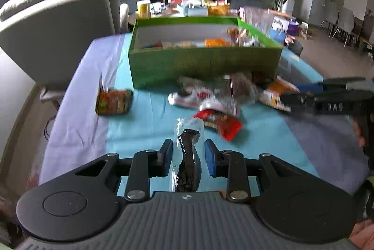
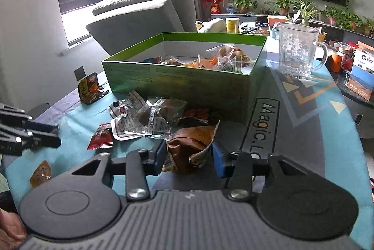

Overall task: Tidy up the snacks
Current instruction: 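Grasp the clear dark-stick bag with the left tool while the right tool grasps the brown bag, then carry both bags into the green box and open both tools to release them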

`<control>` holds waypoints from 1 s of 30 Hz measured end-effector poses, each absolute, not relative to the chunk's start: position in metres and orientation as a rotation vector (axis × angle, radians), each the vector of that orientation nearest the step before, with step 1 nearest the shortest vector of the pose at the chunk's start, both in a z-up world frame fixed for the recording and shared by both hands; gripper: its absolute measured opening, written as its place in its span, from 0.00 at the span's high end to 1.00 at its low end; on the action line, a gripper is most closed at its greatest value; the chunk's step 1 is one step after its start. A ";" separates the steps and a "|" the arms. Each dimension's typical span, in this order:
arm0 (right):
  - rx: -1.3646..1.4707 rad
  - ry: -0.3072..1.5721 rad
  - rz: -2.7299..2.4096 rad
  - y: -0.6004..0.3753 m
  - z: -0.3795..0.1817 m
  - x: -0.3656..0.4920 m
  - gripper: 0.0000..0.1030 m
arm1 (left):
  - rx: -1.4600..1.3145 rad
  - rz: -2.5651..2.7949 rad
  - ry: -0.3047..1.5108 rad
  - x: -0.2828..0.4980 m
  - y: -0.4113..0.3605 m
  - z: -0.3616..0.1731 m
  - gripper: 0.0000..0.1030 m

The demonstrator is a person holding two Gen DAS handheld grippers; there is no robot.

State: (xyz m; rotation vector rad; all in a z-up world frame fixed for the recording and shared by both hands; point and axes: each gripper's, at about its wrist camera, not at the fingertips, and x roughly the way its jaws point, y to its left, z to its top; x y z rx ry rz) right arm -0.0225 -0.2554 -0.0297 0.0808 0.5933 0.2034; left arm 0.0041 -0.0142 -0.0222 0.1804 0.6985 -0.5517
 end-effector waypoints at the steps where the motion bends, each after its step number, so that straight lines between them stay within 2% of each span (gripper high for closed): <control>1: 0.078 0.598 0.201 -0.255 -0.030 -0.022 0.56 | 0.181 -0.551 0.690 0.006 -0.015 -0.020 0.73; 3: 0.088 0.609 0.198 -0.255 -0.032 -0.021 0.54 | 0.182 -0.546 0.676 0.009 -0.017 -0.017 0.73; 5: 0.106 0.607 0.174 -0.255 -0.033 -0.020 0.40 | 0.181 -0.544 0.673 0.011 -0.018 -0.015 0.73; 6: 0.110 0.605 0.166 -0.255 -0.034 -0.019 0.27 | 0.181 -0.543 0.674 0.012 -0.019 -0.015 0.73; 7: 0.109 0.605 0.164 -0.253 -0.036 -0.018 0.18 | 0.181 -0.543 0.676 0.012 -0.019 -0.015 0.73; 8: 0.103 0.608 0.170 -0.251 -0.037 -0.017 0.16 | 0.182 -0.541 0.677 0.013 -0.019 -0.015 0.73; 14: 0.035 0.629 0.159 -0.239 -0.043 -0.008 0.19 | 0.177 -0.528 0.668 0.018 -0.018 -0.011 0.73; 16: 0.066 0.634 0.146 -0.245 -0.040 -0.004 0.45 | 0.179 -0.529 0.655 0.020 -0.018 -0.008 0.73; 18: 0.080 0.623 0.137 -0.249 -0.036 -0.007 0.50 | 0.184 -0.532 0.639 0.021 -0.020 -0.004 0.73; 30: 0.050 0.451 0.103 -0.260 0.013 -0.035 0.51 | 0.171 -0.569 0.543 0.045 -0.039 0.027 0.73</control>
